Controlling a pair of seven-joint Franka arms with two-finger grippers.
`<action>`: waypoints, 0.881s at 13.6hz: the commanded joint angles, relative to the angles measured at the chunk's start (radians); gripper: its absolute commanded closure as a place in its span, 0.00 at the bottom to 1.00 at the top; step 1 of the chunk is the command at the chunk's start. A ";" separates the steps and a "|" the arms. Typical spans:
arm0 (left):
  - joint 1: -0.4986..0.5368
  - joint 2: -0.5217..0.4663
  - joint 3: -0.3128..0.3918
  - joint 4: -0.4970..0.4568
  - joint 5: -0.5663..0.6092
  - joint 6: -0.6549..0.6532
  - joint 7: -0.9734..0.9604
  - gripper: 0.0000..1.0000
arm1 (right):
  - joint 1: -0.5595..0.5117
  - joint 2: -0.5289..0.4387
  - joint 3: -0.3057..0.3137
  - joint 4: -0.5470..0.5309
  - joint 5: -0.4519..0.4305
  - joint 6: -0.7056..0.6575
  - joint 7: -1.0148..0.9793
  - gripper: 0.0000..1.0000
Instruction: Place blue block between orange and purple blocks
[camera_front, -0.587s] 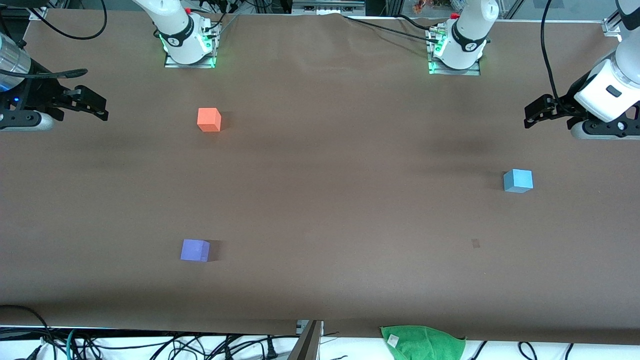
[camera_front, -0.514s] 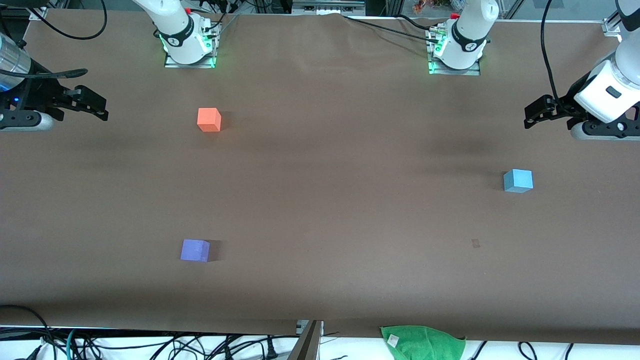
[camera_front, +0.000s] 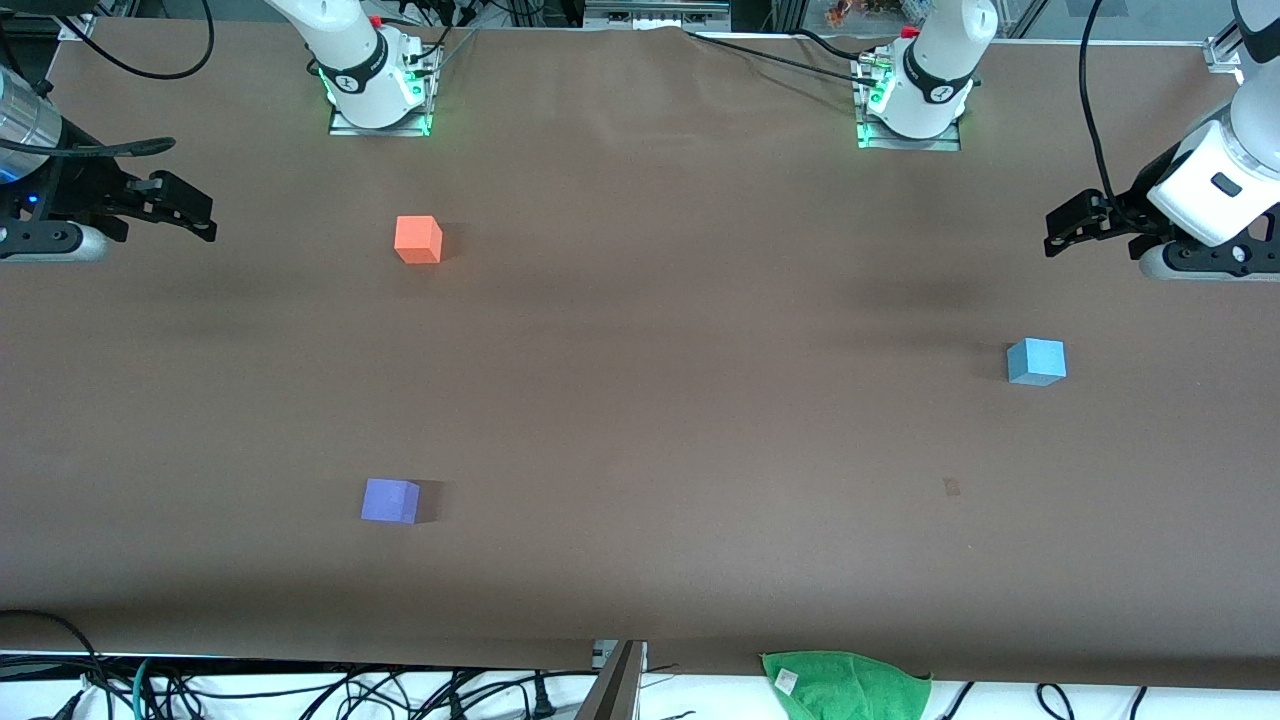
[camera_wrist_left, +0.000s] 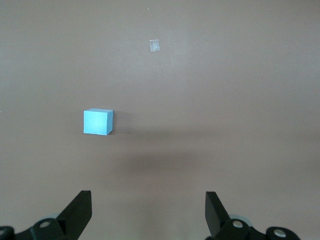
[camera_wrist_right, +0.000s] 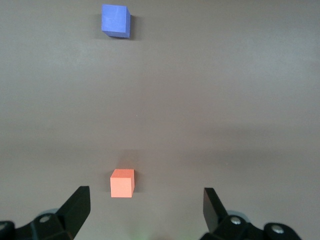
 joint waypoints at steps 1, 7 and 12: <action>-0.005 0.022 0.008 0.037 -0.015 -0.024 -0.003 0.00 | -0.013 0.004 0.011 0.016 -0.008 -0.017 -0.014 0.00; -0.005 0.074 0.010 0.077 -0.008 -0.052 0.000 0.00 | -0.013 0.004 0.011 0.016 -0.008 -0.017 -0.011 0.00; -0.005 0.093 0.010 0.100 -0.005 -0.074 0.004 0.00 | -0.013 0.004 0.011 0.016 -0.008 -0.017 -0.014 0.00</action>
